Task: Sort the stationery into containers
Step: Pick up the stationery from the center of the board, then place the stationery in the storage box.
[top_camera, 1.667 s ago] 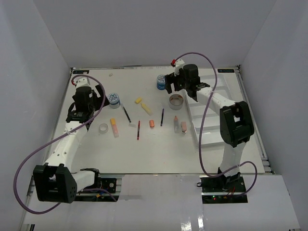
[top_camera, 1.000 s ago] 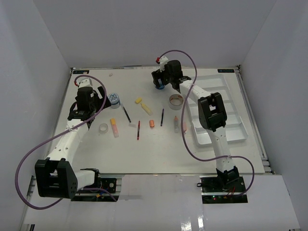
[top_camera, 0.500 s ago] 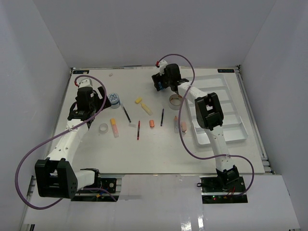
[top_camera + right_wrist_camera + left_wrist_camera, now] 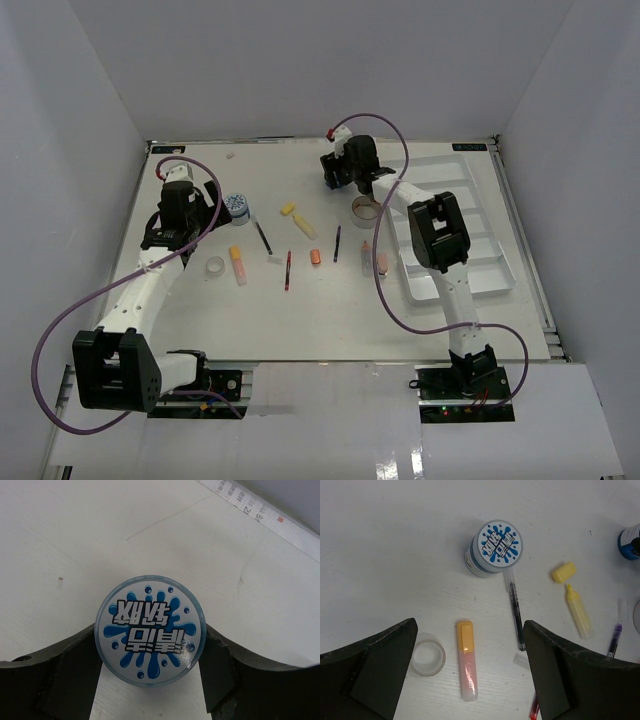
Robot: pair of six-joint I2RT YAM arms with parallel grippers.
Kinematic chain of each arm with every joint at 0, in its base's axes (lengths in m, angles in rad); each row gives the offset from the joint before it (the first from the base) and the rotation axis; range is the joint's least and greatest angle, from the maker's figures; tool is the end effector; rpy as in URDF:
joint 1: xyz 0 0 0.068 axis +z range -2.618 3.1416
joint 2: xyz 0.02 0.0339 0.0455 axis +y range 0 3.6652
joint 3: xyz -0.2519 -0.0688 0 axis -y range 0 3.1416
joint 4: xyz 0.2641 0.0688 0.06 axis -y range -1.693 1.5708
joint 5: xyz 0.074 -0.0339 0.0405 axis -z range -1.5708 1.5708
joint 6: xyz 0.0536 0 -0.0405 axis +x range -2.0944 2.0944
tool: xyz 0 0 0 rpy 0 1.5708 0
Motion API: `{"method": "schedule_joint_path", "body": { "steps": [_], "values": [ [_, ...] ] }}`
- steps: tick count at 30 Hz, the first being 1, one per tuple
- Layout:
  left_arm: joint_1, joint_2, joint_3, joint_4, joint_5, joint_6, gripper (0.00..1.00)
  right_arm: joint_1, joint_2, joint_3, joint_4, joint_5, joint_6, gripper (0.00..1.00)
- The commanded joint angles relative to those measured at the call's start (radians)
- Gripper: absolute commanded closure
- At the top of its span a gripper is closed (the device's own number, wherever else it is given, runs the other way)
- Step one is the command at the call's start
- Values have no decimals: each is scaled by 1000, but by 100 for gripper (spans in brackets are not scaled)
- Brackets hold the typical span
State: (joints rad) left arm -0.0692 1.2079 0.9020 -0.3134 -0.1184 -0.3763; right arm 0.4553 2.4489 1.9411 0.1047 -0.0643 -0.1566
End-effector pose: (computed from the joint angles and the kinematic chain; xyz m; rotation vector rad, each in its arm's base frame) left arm 0.3038 -0.0147 0.2528 -0.4004 2.1508 -0.1225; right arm 0.5293 0.2630 0.1484 -0.6370 1.8769 0.2578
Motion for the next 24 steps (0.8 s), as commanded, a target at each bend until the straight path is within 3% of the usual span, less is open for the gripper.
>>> {"method": "schedule_joint_path", "body": {
  "steps": [1,9,14,18,24],
  "values": [
    [-1,-2,18,-4,13,-9,2,-27,-177,-71,75,35,14,75],
    [-1,-11,17,-9,8,-13,2,-179,-445,-324,176,53,42,77],
    [-3,-13,15,-10,8,-16,2,-291,-452,-358,176,93,68,76],
    [-3,-13,15,-12,5,-18,2,-389,-429,-376,214,38,106,76],
    [-3,-5,12,-13,-1,-16,2,-437,-363,-357,233,60,62,76]
  ]
}}
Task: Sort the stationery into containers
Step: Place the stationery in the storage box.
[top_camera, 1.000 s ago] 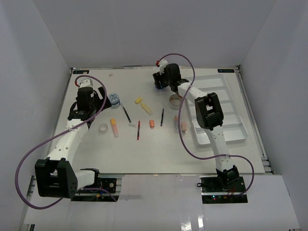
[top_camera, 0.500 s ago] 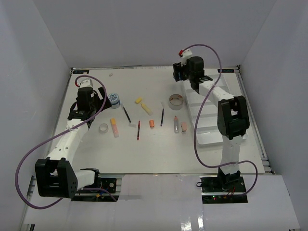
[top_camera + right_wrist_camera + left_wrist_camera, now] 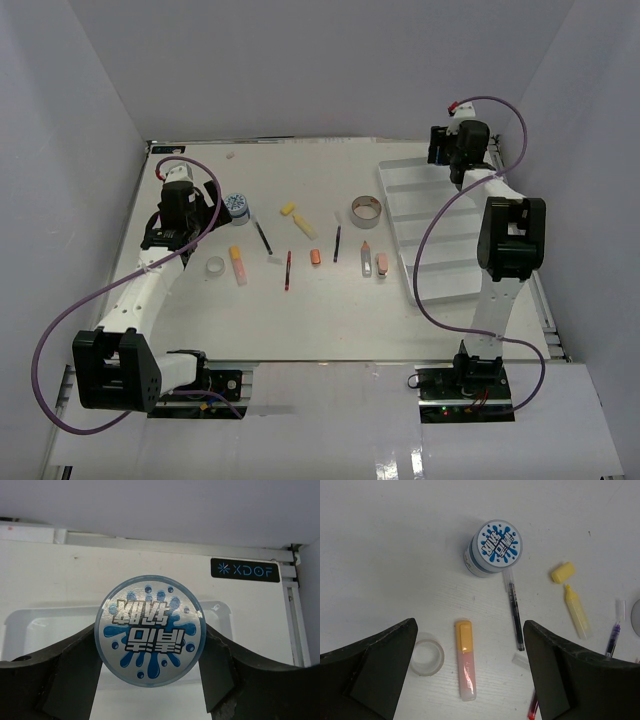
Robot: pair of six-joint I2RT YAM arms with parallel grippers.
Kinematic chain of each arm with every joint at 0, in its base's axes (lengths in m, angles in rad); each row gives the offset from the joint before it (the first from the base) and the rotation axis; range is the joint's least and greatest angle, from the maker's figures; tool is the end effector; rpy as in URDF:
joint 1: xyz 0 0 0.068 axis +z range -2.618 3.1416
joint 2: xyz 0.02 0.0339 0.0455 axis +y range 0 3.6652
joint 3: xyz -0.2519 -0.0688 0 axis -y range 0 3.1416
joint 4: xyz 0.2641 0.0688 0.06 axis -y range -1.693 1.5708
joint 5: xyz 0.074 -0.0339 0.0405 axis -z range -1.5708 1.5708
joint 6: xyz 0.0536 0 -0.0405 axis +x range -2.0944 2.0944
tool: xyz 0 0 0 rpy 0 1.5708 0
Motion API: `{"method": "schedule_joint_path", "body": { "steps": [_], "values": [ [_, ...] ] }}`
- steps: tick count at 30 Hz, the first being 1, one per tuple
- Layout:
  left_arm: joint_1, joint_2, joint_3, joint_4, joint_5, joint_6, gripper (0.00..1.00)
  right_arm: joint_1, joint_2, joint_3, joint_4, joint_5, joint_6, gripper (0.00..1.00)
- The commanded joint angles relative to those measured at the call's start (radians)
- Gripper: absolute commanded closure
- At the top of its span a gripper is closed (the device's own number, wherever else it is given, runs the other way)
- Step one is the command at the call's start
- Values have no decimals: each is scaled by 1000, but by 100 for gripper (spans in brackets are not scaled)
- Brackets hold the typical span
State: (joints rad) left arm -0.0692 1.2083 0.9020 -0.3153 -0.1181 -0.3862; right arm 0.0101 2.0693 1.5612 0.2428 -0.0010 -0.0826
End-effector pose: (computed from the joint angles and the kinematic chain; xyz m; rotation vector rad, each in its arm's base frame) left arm 0.3037 -0.0147 0.2525 -0.4112 2.1513 -0.1278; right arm 0.5235 0.0053 0.2252 -0.0858 1.8344 -0.0500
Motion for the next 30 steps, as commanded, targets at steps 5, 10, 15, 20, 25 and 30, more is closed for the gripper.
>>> {"method": "schedule_joint_path", "body": {
  "steps": [5,10,15,20,25,30],
  "values": [
    [-3,4,12,-11,0,-6,2,2,55,30,95,-4,-5,76],
    [-3,10,12,-11,3,-6,2,-27,81,11,111,27,-9,76],
    [-3,13,14,-11,3,-5,2,-38,98,-6,138,29,-8,77],
    [-3,16,14,-11,5,-6,2,-47,126,0,139,30,-9,76],
    [-1,17,12,-11,6,-6,2,-50,150,8,139,29,-9,71],
    [-3,25,14,-11,15,-6,2,-50,170,10,138,24,-8,51]
  ]
}}
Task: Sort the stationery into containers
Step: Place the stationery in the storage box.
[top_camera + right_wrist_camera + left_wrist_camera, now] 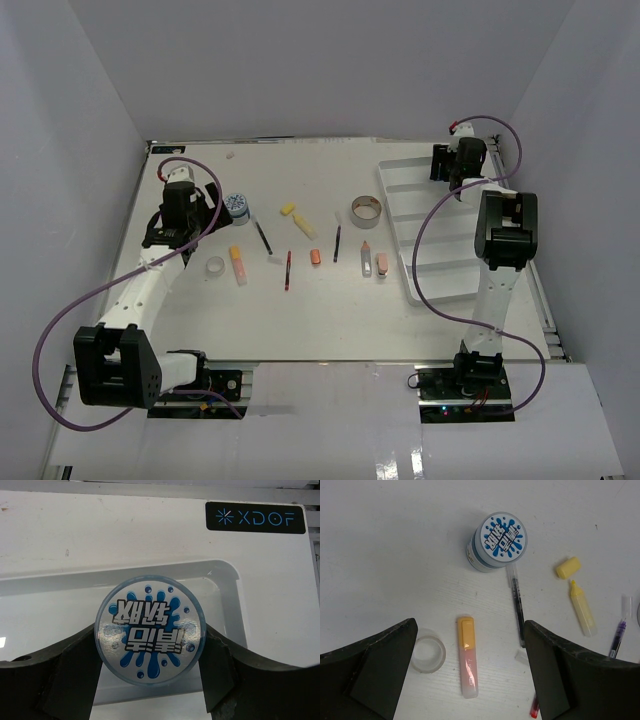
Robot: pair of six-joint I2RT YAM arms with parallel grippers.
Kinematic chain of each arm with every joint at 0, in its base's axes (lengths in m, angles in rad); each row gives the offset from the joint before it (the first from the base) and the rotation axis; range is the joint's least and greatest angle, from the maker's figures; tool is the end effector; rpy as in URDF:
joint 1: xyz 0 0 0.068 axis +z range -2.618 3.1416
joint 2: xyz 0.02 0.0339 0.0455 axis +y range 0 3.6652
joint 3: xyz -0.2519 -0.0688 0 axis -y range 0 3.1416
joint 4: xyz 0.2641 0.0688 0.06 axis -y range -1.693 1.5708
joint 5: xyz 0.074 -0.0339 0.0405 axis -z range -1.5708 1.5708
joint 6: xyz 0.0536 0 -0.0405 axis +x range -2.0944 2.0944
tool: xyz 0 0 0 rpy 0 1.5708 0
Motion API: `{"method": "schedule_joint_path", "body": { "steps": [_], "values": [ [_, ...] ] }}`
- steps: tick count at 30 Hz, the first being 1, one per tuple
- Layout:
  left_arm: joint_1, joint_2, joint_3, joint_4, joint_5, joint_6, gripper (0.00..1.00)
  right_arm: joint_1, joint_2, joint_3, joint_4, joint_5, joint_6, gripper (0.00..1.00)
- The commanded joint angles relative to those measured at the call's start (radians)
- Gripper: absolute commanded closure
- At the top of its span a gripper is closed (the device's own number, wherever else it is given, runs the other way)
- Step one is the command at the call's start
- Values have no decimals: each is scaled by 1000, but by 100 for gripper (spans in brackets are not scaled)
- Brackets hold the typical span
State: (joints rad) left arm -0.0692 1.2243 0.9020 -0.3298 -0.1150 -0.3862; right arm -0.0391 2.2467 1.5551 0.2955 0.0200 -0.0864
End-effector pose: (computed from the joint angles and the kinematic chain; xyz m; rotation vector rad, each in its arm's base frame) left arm 0.3048 -0.0150 0.2465 -0.4128 2.1820 -0.1234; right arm 0.5365 -0.0221 0.1386 -0.0334 1.9679 -0.1018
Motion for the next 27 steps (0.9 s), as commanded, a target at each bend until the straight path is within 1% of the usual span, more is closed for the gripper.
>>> {"method": "schedule_joint_path", "body": {
  "steps": [1,2,3,5,6,8,11,15,16,18,19,21,22,23,24,25,26,27],
  "values": [
    [-1,9,14,3,12,-6,2,-1,-9,14,82,3,-7,45],
    [-1,9,14,3,12,-6,2,-1,-12,13,79,5,-12,40],
    [-3,7,14,3,12,-6,2,-1,-24,8,71,6,-21,28],
    [-1,6,14,3,12,-6,2,-1,-47,-6,74,5,-33,18],
    [-3,6,14,3,17,-8,2,1,-59,-15,77,5,-39,10],
    [-1,4,14,3,21,-10,2,1,-105,-27,62,5,-53,2],
    [-3,9,17,3,28,-10,2,7,-189,-50,45,12,-61,9],
    [-3,14,18,2,47,-11,2,37,-335,-87,18,-6,-47,10],
    [-3,15,18,2,54,-11,2,82,-361,-99,13,3,-46,10],
    [-3,21,18,5,63,-8,2,117,-439,-141,-12,11,-42,10],
    [-3,24,11,9,75,-2,2,163,-465,-162,-19,26,-44,10],
    [-1,26,-6,44,109,30,2,214,-553,-234,-42,52,-47,10],
    [-1,26,-23,73,147,50,2,264,-582,-294,-51,67,-47,10],
    [-3,27,-34,90,158,61,2,289,-645,-321,-59,70,-47,10],
    [-3,30,-43,110,166,70,2,310,-674,-351,-67,74,-36,10],
    [-3,35,-57,141,167,95,2,349,-708,-381,-74,61,-20,10],
    [-3,44,-58,153,163,105,2,366,-773,-436,-84,45,-4,10],
    [-3,67,-57,166,152,115,2,378,-806,-467,-104,29,20,10]
  ]
}}
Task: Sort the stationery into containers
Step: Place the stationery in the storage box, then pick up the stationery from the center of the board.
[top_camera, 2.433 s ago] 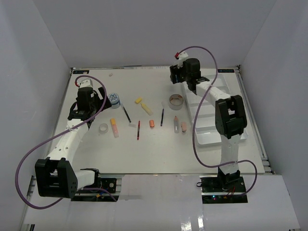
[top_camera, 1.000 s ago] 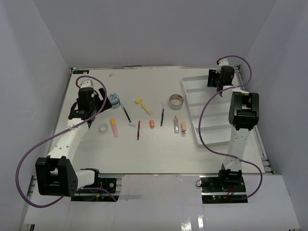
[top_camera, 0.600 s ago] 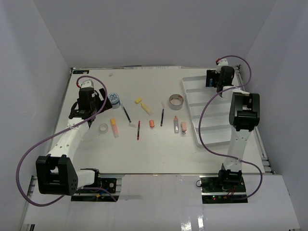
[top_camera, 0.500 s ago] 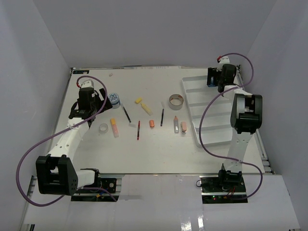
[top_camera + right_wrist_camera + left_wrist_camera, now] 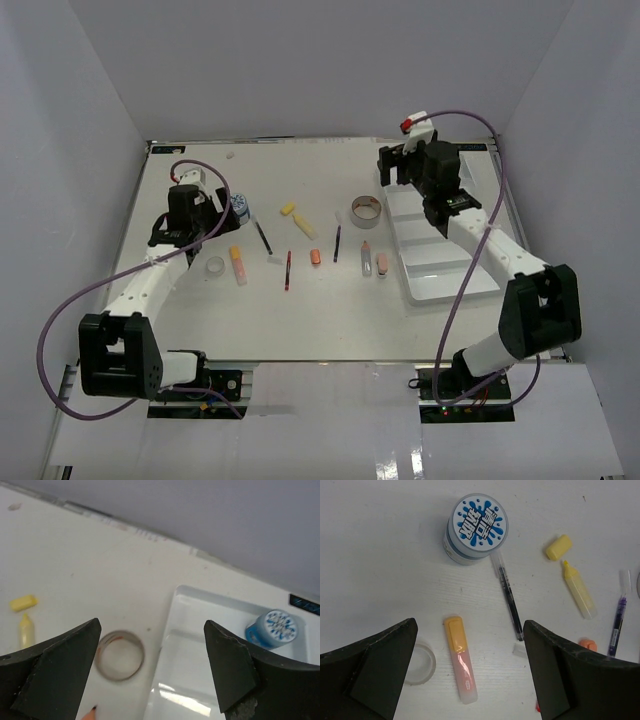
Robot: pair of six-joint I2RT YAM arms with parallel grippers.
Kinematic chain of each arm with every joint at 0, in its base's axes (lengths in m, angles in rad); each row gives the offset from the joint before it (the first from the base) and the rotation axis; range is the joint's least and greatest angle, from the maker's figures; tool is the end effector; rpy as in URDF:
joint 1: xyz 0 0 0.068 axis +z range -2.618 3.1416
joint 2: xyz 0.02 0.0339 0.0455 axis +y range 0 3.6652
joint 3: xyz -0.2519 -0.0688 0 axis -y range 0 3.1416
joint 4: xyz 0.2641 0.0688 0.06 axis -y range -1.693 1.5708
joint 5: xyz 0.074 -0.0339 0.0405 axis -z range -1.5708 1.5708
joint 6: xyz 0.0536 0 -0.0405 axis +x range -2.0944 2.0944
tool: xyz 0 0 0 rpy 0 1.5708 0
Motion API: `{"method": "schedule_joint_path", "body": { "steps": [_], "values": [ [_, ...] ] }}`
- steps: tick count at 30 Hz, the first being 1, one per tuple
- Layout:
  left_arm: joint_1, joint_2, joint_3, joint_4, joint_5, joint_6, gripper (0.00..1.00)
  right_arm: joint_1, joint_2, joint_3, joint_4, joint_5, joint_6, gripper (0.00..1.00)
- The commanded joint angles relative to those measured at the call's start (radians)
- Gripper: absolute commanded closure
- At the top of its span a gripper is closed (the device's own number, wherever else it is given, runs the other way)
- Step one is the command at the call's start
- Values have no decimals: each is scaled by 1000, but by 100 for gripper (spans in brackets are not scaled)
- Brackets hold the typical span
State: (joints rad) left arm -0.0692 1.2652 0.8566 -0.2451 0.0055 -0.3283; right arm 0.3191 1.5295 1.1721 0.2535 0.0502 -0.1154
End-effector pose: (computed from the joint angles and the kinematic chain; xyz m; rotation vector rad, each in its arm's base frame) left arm 0.3109 -0.0218 0.2263 -0.2856 2.2155 -0.2237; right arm 0.3853 0.1245 0.3158 -0.3241 1.6441 0.1117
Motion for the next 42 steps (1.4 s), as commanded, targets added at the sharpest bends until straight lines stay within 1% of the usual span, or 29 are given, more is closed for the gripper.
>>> {"method": "schedule_joint_path", "body": {
  "steps": [1,2,3,5,6,7,9,10,13,19,26,34,35,38,39,42],
  "values": [
    [-3,43,-10,105,24,70,2,47,-126,-116,-65,-16,62,10],
    [-3,63,4,112,24,77,2,60,-197,-177,-65,-29,71,10],
    [-1,86,16,113,27,83,2,69,-231,-208,-69,-36,79,10],
    [-1,164,57,118,25,84,2,90,-337,-265,-72,-55,108,10],
    [-3,219,74,121,21,84,2,95,-368,-317,-72,-91,138,10],
    [-3,241,91,128,18,83,2,97,-424,-339,-76,-101,146,10],
    [-3,282,134,145,8,83,2,100,-471,-391,-86,-124,152,10],
    [-1,319,145,165,-28,86,2,100,-492,-406,-92,-131,154,10],
    [-3,385,200,176,-50,100,2,98,-561,-443,-134,-145,154,10],
    [-7,456,255,219,-56,123,2,100,-638,-517,-143,-161,166,10],
    [-21,540,315,217,-32,129,2,103,-660,-545,-157,-156,164,10],
    [-32,609,381,204,-41,141,3,103,-667,-551,-161,-167,168,10],
    [-32,612,390,204,-38,144,4,103,-669,-551,-163,-165,168,10],
    [-35,619,410,195,-35,149,17,103,-678,-552,-172,-164,169,10],
    [-35,619,412,187,-33,149,25,103,-684,-552,-178,-162,171,10],
    [-40,596,412,178,-30,150,37,104,-698,-555,-186,-156,172,10]
  ]
}}
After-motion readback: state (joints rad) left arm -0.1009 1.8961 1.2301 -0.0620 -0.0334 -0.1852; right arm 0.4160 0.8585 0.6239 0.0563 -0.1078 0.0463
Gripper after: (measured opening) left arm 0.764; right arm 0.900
